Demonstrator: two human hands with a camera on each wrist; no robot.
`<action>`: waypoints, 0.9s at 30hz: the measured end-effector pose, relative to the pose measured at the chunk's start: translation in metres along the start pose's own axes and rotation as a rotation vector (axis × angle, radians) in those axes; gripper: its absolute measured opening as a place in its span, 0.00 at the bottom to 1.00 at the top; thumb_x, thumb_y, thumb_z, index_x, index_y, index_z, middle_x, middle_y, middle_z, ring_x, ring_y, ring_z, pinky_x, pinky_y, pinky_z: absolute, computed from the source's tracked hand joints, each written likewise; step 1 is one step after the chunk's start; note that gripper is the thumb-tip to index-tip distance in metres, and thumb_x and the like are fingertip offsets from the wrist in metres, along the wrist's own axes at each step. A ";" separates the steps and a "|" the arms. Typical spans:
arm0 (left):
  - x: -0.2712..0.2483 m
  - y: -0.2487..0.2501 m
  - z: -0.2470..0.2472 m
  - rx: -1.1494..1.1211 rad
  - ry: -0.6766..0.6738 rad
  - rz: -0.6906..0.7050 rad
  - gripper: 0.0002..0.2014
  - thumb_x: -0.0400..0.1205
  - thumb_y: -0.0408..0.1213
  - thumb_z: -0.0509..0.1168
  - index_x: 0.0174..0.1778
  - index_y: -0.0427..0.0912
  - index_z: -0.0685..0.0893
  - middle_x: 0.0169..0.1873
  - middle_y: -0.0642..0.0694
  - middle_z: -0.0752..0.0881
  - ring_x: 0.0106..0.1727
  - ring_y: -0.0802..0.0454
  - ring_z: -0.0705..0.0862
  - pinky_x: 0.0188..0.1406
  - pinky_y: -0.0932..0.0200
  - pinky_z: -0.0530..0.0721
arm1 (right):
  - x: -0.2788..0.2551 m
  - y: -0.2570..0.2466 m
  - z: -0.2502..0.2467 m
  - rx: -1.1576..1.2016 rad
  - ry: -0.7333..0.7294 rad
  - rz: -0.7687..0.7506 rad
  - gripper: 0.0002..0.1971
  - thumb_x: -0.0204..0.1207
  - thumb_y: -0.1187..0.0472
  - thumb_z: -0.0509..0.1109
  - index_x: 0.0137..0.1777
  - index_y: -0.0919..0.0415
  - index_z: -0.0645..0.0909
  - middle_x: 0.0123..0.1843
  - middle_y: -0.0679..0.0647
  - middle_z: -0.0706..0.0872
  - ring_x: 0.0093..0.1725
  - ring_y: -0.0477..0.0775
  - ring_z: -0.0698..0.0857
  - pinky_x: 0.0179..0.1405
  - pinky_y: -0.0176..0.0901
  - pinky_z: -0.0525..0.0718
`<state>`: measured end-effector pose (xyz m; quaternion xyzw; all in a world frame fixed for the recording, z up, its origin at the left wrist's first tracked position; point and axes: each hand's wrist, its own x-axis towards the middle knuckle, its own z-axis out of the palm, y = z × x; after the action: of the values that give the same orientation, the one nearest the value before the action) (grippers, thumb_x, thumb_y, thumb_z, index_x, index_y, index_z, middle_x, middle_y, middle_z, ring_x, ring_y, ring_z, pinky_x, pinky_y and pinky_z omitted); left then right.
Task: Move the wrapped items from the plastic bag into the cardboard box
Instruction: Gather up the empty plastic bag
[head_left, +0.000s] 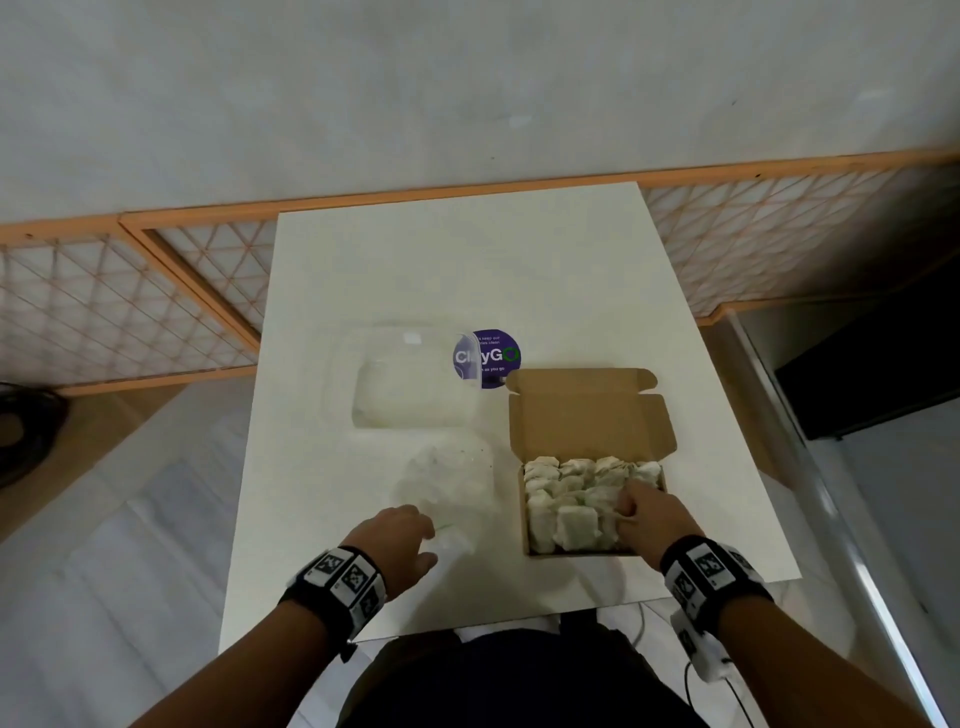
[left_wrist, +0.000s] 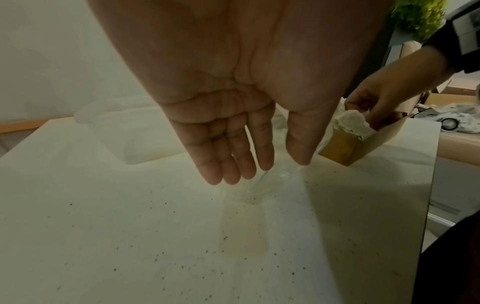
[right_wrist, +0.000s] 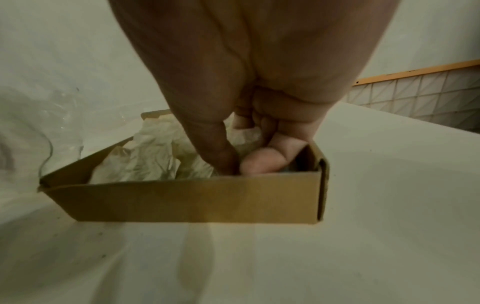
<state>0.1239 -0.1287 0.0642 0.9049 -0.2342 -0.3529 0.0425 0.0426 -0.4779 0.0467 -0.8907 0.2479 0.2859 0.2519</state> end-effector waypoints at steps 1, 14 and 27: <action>-0.001 -0.001 0.001 -0.014 0.011 0.003 0.20 0.87 0.54 0.63 0.74 0.53 0.80 0.71 0.54 0.80 0.73 0.52 0.79 0.74 0.54 0.77 | -0.001 0.000 0.001 0.003 0.012 -0.007 0.08 0.75 0.61 0.70 0.42 0.54 0.72 0.40 0.53 0.82 0.39 0.54 0.79 0.35 0.46 0.75; -0.001 0.001 -0.015 -0.209 0.327 -0.097 0.15 0.84 0.58 0.65 0.59 0.53 0.76 0.56 0.56 0.79 0.54 0.54 0.82 0.53 0.56 0.85 | -0.031 -0.010 0.003 -0.034 0.137 -0.262 0.05 0.82 0.49 0.69 0.47 0.44 0.75 0.48 0.42 0.82 0.45 0.45 0.84 0.46 0.45 0.85; 0.046 0.005 -0.028 -0.602 0.185 -0.268 0.22 0.81 0.41 0.63 0.73 0.44 0.74 0.49 0.43 0.87 0.47 0.44 0.84 0.49 0.53 0.86 | -0.045 -0.063 0.007 0.005 0.047 -0.536 0.27 0.74 0.35 0.67 0.73 0.35 0.71 0.71 0.37 0.73 0.62 0.40 0.80 0.66 0.44 0.83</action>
<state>0.1701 -0.1560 0.0583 0.9025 0.0062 -0.3253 0.2821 0.0447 -0.4133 0.0890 -0.9302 0.0098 0.1878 0.3152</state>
